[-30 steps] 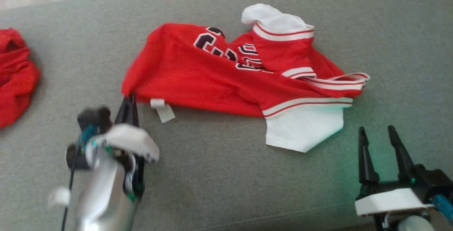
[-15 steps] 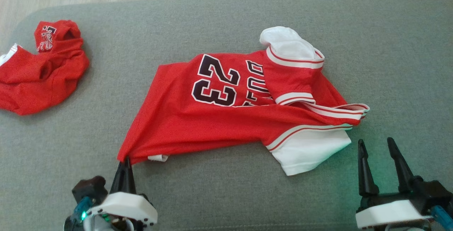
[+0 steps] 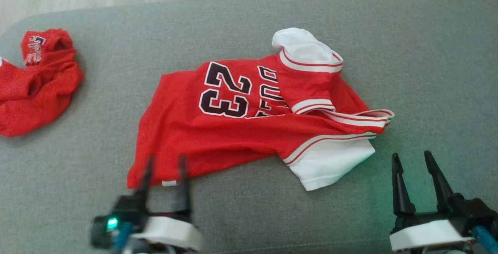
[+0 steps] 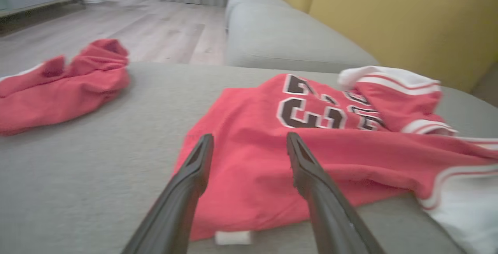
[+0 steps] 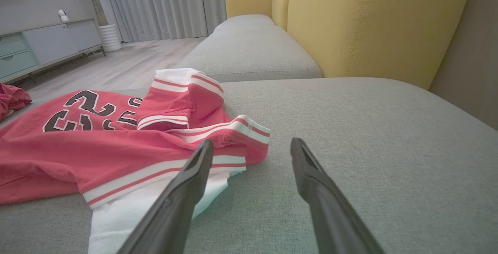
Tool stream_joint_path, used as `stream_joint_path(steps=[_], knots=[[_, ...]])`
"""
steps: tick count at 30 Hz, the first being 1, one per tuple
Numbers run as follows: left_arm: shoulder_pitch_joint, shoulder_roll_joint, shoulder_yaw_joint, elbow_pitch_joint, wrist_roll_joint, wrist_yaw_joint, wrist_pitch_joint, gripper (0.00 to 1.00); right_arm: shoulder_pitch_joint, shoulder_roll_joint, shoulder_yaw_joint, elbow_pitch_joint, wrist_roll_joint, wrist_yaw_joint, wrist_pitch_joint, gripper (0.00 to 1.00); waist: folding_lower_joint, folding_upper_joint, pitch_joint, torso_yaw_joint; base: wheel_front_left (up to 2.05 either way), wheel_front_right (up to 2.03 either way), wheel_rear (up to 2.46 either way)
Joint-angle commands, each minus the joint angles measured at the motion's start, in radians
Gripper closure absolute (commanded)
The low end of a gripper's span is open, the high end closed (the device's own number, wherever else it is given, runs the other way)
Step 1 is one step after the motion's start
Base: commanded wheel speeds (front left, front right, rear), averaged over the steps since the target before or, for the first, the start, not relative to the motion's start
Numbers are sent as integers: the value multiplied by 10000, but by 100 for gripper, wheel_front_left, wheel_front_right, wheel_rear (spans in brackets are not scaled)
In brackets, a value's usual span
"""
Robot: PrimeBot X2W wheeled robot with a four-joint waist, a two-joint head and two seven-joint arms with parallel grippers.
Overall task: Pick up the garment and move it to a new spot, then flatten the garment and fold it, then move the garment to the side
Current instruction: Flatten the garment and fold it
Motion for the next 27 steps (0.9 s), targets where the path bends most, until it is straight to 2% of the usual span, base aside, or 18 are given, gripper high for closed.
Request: stream_joint_path(steps=[1, 4, 10, 14, 16, 21, 23, 27], knots=[[-463, -5, 56, -344, 107, -76, -114, 0, -226, -85, 247, -346, 28, 71, -113, 0, 0, 0, 75, -74, 0, 0, 0], [-1081, -13, -953, -157, 321, -562, 144, 0, -352, -85, 282, -385, 60, 71, -113, 0, 0, 0, 228, -281, 0, 0, 0], [-2702, -21, -3023, 1219, 662, -2047, 796, 0, -628, -85, 409, -416, 149, 71, -113, 0, 0, 0, 523, -867, 0, 0, 0], [-3731, -23, -4197, 2390, 761, -2503, 943, 0, -786, -85, 484, -360, 232, 71, -113, 0, 0, 0, 637, -1345, 0, 0, 0], [-4152, -24, -4672, 2868, 704, -2560, 955, 0, -840, -85, 502, -343, 285, 71, -113, 0, 0, 0, 685, -1577, 0, 0, 0], [-4982, -25, -6004, 4096, 322, -2347, 1174, 0, -855, -85, 456, -289, 431, 71, -113, 0, 0, 0, 750, -2062, 0, 0, 0], [-5226, -25, -6318, 4548, 232, -2098, 1310, 0, -889, -85, 468, -276, 507, 71, -113, 0, 0, 0, 800, -2182, 0, 0, 0], [-5764, -25, -6704, 5369, 69, -1303, 1448, 0, -932, -85, 363, -295, 615, 71, -113, 0, 0, 0, 854, -2283, 0, 0, 0]])
